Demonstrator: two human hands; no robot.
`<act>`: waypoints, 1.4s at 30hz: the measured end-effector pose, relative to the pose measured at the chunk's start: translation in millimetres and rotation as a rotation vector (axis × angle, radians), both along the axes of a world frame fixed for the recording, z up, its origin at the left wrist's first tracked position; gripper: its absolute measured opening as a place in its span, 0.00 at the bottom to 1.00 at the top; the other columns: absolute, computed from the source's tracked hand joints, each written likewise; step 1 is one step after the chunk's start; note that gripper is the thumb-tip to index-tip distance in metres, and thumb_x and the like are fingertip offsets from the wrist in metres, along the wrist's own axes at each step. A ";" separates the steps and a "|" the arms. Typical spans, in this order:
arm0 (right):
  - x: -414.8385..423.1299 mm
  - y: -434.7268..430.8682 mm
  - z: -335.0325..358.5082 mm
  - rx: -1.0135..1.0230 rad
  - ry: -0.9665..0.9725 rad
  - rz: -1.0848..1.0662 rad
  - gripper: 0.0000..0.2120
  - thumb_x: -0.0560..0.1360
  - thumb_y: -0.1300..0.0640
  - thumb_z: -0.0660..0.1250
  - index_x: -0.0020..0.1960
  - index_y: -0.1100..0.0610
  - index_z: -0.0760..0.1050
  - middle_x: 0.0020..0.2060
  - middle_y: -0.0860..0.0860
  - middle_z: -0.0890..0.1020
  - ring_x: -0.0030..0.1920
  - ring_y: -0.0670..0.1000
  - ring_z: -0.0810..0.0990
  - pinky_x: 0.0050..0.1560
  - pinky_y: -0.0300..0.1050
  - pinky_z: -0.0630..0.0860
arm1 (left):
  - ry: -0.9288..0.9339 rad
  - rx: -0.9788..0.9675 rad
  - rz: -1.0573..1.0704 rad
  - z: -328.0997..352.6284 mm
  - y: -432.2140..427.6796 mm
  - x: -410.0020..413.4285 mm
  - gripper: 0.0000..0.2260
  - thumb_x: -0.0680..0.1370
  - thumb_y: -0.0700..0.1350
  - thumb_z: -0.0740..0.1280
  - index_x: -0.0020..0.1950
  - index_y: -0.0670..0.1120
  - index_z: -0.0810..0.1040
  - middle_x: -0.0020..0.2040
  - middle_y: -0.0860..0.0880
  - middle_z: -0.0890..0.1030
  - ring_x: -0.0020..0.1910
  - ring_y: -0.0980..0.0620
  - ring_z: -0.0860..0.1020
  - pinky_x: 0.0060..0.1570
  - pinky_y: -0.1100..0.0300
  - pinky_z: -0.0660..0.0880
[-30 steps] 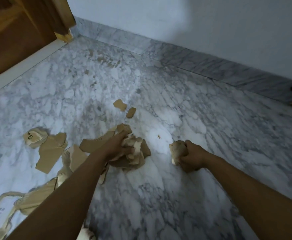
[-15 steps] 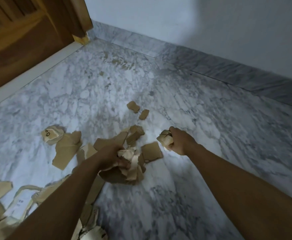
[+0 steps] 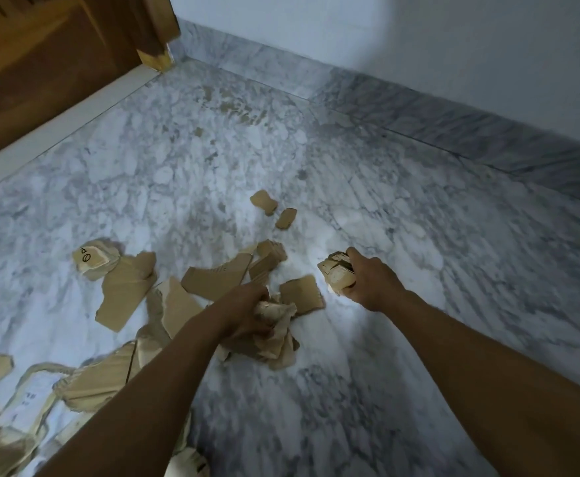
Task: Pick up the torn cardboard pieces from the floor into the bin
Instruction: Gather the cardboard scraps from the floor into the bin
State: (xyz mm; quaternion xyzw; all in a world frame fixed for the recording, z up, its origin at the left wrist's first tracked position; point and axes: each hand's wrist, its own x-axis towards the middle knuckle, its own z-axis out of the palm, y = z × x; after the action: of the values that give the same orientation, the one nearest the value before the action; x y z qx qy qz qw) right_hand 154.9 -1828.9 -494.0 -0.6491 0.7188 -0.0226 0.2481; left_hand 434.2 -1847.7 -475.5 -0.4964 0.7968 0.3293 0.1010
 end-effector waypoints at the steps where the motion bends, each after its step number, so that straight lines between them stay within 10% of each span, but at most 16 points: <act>1: -0.9 -0.4 0.6 0.011 -0.016 -0.005 0.27 0.72 0.51 0.73 0.65 0.55 0.64 0.53 0.57 0.80 0.51 0.60 0.79 0.48 0.51 0.77 | -0.003 -0.017 -0.014 -2.4 1.2 -1.2 0.22 0.67 0.54 0.77 0.54 0.48 0.74 0.53 0.48 0.77 0.49 0.48 0.76 0.49 0.52 0.75; 9: -12.0 -6.1 23.7 -0.028 -0.483 -0.224 0.30 0.66 0.52 0.81 0.64 0.51 0.72 0.54 0.47 0.80 0.53 0.50 0.80 0.48 0.43 0.76 | -0.086 -0.035 -0.071 -5.3 -3.7 -15.0 0.23 0.69 0.53 0.76 0.56 0.51 0.68 0.55 0.47 0.76 0.48 0.47 0.74 0.43 0.56 0.71; 18: 61.9 -23.2 27.8 0.251 0.071 0.461 0.31 0.69 0.49 0.75 0.68 0.56 0.69 0.65 0.53 0.68 0.60 0.58 0.70 0.56 0.54 0.76 | -0.063 -0.115 -0.091 -12.5 -1.3 -4.6 0.24 0.67 0.58 0.75 0.56 0.50 0.70 0.59 0.46 0.73 0.52 0.44 0.74 0.50 0.51 0.74; 29: 39.1 29.4 9.9 0.233 -0.180 0.266 0.33 0.70 0.54 0.76 0.65 0.53 0.58 0.48 0.53 0.74 0.44 0.56 0.77 0.36 0.46 0.69 | -0.030 -0.048 -0.033 -12.7 -4.0 -7.5 0.21 0.67 0.53 0.76 0.51 0.51 0.67 0.52 0.49 0.70 0.46 0.47 0.72 0.40 0.56 0.70; 36: -41.6 40.8 41.7 0.415 -0.134 0.055 0.19 0.64 0.52 0.79 0.53 0.52 0.80 0.48 0.50 0.84 0.48 0.52 0.83 0.51 0.51 0.82 | 0.025 0.106 0.088 -11.1 -4.5 -11.2 0.29 0.66 0.45 0.76 0.59 0.55 0.63 0.47 0.48 0.76 0.40 0.47 0.77 0.38 0.53 0.75; 42: -27.9 42.9 42.7 0.359 -0.217 0.063 0.09 0.67 0.53 0.75 0.46 0.50 0.81 0.44 0.48 0.85 0.47 0.50 0.83 0.49 0.47 0.81 | -0.018 0.137 0.106 -11.9 -4.0 -12.4 0.32 0.68 0.48 0.77 0.68 0.49 0.67 0.62 0.45 0.77 0.59 0.44 0.76 0.57 0.51 0.75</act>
State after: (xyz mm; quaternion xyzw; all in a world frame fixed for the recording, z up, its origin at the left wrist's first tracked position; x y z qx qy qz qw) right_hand 127.0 -1786.0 -451.2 -0.6105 0.6597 0.0439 0.4361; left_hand 421.7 -1851.7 -487.4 -0.5328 0.7442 0.3832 0.1243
